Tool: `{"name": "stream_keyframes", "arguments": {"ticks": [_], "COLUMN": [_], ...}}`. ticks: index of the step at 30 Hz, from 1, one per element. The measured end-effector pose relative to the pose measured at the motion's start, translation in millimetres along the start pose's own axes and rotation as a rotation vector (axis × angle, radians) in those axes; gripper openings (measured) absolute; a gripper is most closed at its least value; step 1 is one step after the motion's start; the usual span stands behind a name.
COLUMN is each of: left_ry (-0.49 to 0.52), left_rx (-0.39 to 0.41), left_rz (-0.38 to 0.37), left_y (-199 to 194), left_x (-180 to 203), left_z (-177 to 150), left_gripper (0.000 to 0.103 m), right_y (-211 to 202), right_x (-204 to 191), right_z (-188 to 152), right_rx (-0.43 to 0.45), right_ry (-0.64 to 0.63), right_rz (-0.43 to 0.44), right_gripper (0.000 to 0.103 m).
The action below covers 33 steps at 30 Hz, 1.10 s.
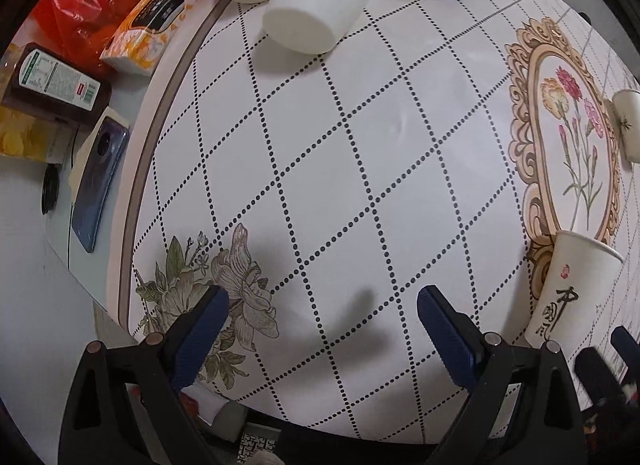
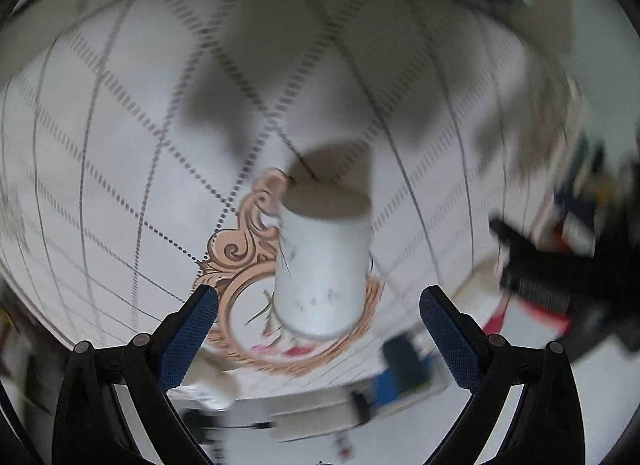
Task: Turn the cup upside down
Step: 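Carry the cup toward the right tool while the right tool grasps its side, then rotate the held cup with the right tool until its rim faces down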
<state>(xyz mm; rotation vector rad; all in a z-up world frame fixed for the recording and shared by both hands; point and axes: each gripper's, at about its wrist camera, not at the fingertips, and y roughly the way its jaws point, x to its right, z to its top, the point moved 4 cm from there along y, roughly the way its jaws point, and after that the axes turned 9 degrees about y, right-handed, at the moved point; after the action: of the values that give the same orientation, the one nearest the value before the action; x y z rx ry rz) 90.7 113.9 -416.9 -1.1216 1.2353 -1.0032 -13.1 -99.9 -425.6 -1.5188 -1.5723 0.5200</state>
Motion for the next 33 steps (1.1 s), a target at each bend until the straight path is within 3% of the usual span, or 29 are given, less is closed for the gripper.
{"name": "stream_keyframes", "arguments": {"ticks": [4,16,26,29,33], "left_ry": [-0.038,-0.114,-0.105,-0.096,-0.089], "left_rx": [-0.017,-0.084,-0.091,-0.092,-0.095], "left_rz": [-0.004,0.019,0.047,0.057,0.058], "left_y": [9,32,35,31,28], "left_x": [-8,-36,-47,-38,-30], "left_z": [-3,-7,1,4,8], "left_gripper": [0.097,0.097,0.097,0.097,0.097], "right_y": [15,53,66,68,68], "right_x": [-3,16,18,21,21], "right_z": [-5,-15,-9,-8,-7], "right_rx": [0.046,0.091,0.077,0.071,0.072], "right_ry": [-0.111,-0.187,-0.15,-0.142,-0.119], "right_rz": [-0.019,-0.003,0.035,0.042,0.045], "right_gripper": [0.102,0.099,0.08,0.068,0.067]}}
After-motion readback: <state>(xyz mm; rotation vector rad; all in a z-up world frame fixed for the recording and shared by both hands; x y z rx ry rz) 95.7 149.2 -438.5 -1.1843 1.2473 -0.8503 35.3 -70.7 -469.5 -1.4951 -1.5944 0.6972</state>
